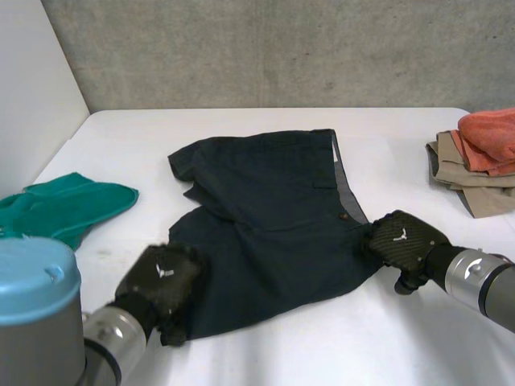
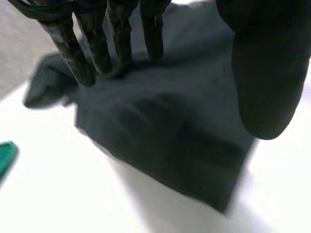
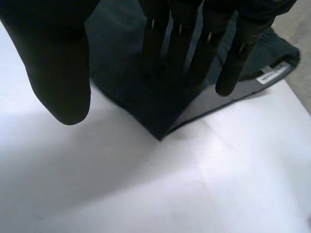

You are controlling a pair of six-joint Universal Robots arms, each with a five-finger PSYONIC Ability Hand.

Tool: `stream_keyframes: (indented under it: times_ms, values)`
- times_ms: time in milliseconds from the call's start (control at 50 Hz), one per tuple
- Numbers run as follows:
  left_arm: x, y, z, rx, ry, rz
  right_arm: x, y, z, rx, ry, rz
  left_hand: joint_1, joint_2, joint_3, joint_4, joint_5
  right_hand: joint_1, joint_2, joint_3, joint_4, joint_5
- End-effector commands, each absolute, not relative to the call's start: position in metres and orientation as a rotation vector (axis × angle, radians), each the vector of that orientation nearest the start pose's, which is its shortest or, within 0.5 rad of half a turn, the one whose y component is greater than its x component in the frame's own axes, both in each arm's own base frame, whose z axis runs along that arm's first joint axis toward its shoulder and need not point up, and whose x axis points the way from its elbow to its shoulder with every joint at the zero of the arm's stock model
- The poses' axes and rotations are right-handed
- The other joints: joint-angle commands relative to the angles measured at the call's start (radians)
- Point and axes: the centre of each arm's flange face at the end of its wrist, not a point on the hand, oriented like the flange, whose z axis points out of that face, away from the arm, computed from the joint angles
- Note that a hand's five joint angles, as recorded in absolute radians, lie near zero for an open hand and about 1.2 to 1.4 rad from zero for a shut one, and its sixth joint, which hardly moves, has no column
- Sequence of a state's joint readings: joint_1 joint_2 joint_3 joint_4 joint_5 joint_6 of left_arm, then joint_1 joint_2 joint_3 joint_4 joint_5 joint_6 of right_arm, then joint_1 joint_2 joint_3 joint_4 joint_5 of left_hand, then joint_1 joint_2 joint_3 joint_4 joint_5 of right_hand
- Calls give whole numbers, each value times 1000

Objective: Fold the laundry.

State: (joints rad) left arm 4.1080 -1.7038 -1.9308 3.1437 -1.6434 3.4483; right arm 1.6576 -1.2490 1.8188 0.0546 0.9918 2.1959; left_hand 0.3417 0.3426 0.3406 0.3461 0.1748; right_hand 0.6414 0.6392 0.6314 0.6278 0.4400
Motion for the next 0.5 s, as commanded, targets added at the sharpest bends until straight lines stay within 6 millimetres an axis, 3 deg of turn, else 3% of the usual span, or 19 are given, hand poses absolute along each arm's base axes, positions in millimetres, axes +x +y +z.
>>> stream_keyframes:
  times_ms: [20,200,340,420,500]
  values:
    - [-249,-137,151,1205,2564,-1553,207,-257,133,-1605,1969,-1573,77,76,78,73,70,-60,-58,-50,-46,-33]
    - [-253,-144,141,1190,2542,-1603,211,-266,115,-1623,1932,-1627,74,73,75,70,67,-60,-58,-50,-47,-34]
    - [-257,-150,132,1184,2525,-1638,217,-271,109,-1644,1885,-1675,130,129,131,126,122,235,238,245,249,262]
    - [-261,-156,126,1178,2502,-1674,223,-274,113,-1618,1868,-1699,414,413,415,410,406,429,431,439,443,456]
    - [-264,-163,123,1169,2478,-1714,226,-280,118,-1577,1858,-1729,947,947,949,943,940,418,421,428,432,445]
